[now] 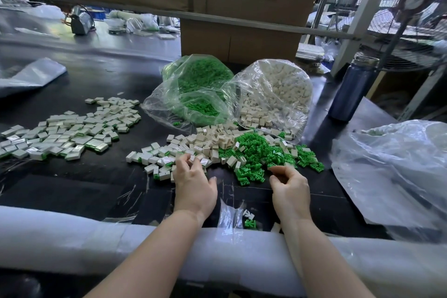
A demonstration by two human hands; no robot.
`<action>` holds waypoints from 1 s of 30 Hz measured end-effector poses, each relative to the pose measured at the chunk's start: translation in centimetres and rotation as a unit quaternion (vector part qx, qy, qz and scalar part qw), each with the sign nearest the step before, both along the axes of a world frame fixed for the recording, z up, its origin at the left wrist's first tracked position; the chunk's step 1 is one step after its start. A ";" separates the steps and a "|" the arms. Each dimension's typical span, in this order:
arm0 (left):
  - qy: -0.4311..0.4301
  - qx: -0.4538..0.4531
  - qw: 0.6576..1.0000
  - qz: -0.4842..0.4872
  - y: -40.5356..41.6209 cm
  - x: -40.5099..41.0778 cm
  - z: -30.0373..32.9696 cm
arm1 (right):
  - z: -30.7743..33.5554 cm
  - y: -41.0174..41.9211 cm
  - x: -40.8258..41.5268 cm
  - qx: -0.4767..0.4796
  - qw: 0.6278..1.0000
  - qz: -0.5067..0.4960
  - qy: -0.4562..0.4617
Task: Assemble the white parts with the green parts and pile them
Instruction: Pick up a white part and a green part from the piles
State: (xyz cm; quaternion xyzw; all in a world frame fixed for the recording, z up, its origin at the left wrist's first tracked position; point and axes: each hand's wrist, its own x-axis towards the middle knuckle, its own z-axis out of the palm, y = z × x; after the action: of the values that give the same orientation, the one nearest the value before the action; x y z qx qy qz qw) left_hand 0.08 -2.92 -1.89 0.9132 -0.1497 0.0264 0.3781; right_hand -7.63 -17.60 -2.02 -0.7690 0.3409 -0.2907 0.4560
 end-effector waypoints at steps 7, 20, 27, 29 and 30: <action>0.009 0.066 0.998 -0.006 -0.2 -0.1 -0.1 | -0.1 -0.2 -0.2 -0.080 0.992 -0.034 0.089; -0.015 0.196 0.980 -0.036 -0.6 -0.1 -0.6 | -0.1 0.2 0.3 -0.135 0.962 0.051 0.233; 0.010 0.218 0.976 -0.007 -0.7 0.0 -0.5 | 0.0 0.3 0.2 -0.140 0.961 0.061 0.232; 0.017 0.215 0.977 -0.008 -0.7 0.1 -0.6 | 0.1 0.4 0.2 -0.143 0.960 0.065 0.231; 0.018 0.217 0.976 -0.011 -0.7 0.2 -0.7 | 0.1 0.5 0.2 -0.146 0.959 0.069 0.232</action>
State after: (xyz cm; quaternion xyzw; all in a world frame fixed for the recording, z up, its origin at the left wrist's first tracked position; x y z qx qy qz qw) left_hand 0.23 -3.60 -2.56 0.9721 -0.1548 -0.0266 0.1739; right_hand -7.47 -17.10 -1.91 -0.8951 0.3378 -0.1187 0.2658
